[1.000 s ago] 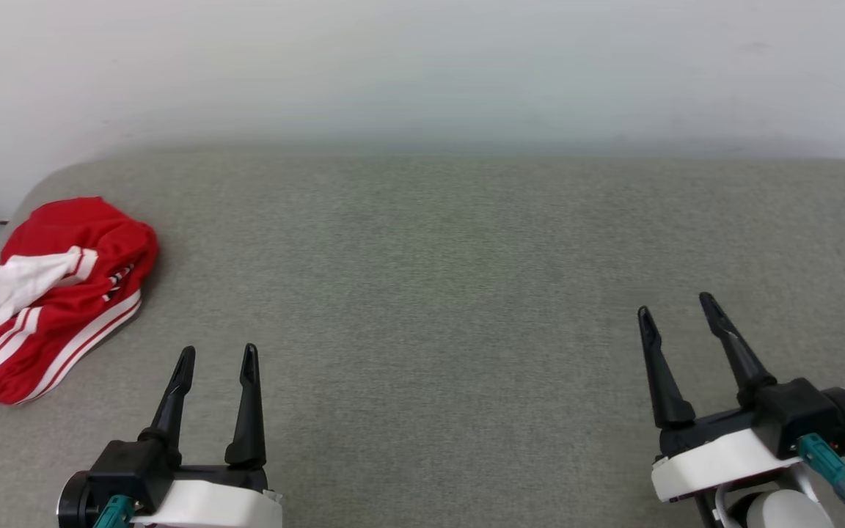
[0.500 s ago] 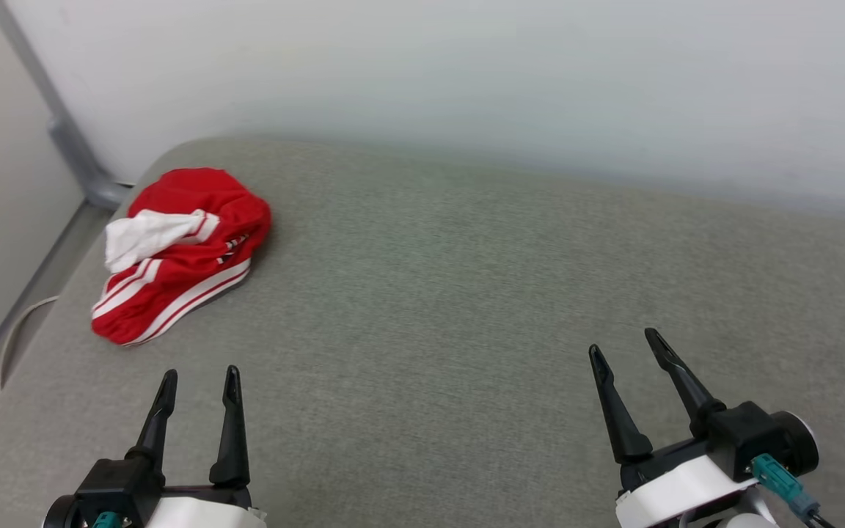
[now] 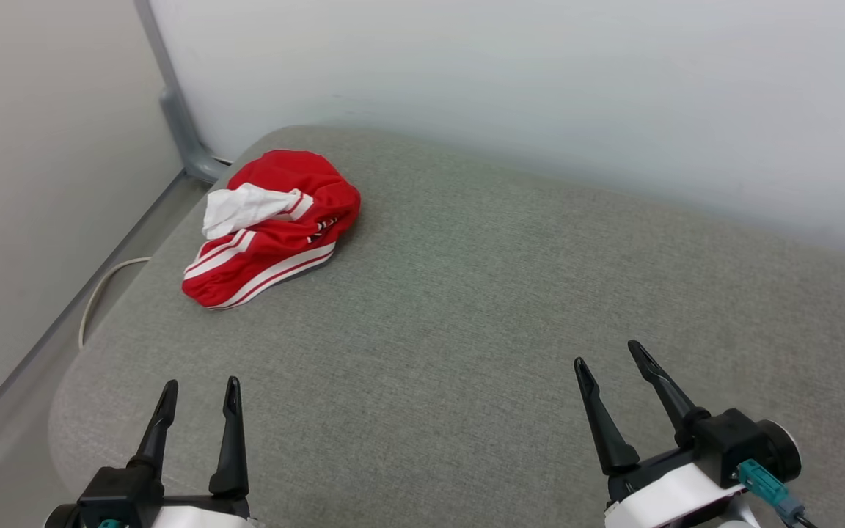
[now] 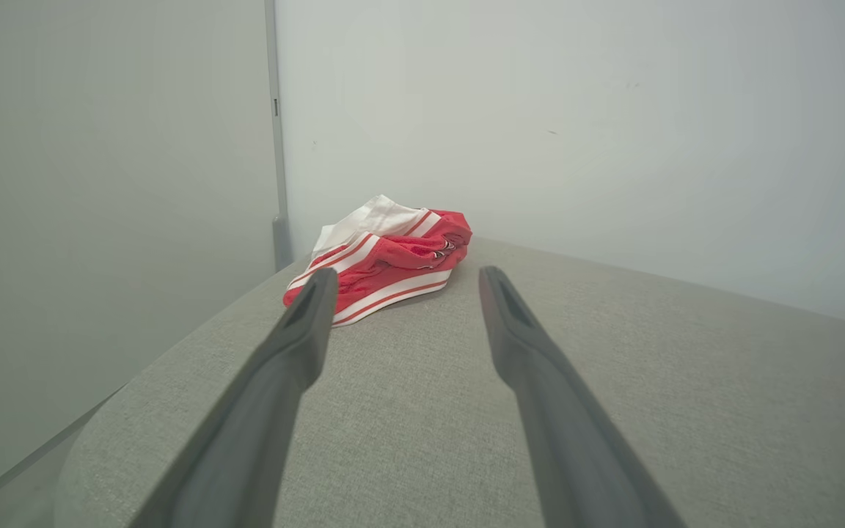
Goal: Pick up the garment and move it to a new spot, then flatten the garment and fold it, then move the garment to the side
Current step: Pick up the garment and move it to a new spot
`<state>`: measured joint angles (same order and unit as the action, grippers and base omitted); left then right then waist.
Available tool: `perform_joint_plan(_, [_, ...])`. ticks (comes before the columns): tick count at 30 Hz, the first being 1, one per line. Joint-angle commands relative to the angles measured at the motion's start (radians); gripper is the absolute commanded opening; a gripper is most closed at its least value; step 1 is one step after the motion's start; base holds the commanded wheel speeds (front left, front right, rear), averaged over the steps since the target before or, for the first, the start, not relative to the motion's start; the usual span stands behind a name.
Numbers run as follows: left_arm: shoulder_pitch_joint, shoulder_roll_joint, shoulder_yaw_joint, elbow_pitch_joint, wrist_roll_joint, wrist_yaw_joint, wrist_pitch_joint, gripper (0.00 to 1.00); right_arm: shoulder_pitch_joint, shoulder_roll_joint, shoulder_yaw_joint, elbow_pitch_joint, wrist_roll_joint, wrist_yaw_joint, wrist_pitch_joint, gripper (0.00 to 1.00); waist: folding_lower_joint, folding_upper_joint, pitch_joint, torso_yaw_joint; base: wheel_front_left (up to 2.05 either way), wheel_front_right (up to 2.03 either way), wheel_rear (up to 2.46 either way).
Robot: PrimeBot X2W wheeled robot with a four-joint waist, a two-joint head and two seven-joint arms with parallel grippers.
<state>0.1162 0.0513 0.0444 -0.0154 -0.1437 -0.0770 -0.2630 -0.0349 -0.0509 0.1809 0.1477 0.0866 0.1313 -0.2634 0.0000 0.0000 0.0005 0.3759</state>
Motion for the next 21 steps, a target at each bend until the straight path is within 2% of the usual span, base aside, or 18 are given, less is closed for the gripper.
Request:
perform_joint_plan(1, [0.007, -0.002, 0.001, 0.000, 0.005, -0.003, -0.003, 1.00, 0.014, 0.001, -0.001, 0.003, 0.003, -0.001, -0.002, 1.00, 0.0000, 0.0000, -0.004, 0.012, 0.00, 0.00, 0.00])
perform_joint_plan(12, [0.014, -0.002, 0.013, 0.012, 0.008, -0.005, -0.003, 1.00, 0.005, 0.001, 0.000, 0.007, 0.007, -0.001, -0.002, 1.00, 0.0000, 0.0000, 0.013, 0.013, 0.00, 0.00, 0.00])
perform_joint_plan(17, [-0.051, 0.000, 0.034, 0.042, 0.029, -0.020, -0.003, 1.00, -0.028, 0.001, -0.012, -0.007, -0.029, -0.001, -0.002, 1.00, 0.0000, 0.0000, 0.079, -0.011, 0.00, 0.00, 0.00])
perform_joint_plan(21, [-0.148, 0.049, 0.035, 0.117, 0.036, -0.039, -0.003, 1.00, -0.061, 0.001, -0.035, -0.024, -0.063, -0.001, -0.002, 1.00, 0.0000, 0.0000, 0.171, -0.032, 0.00, 0.00, 0.00])
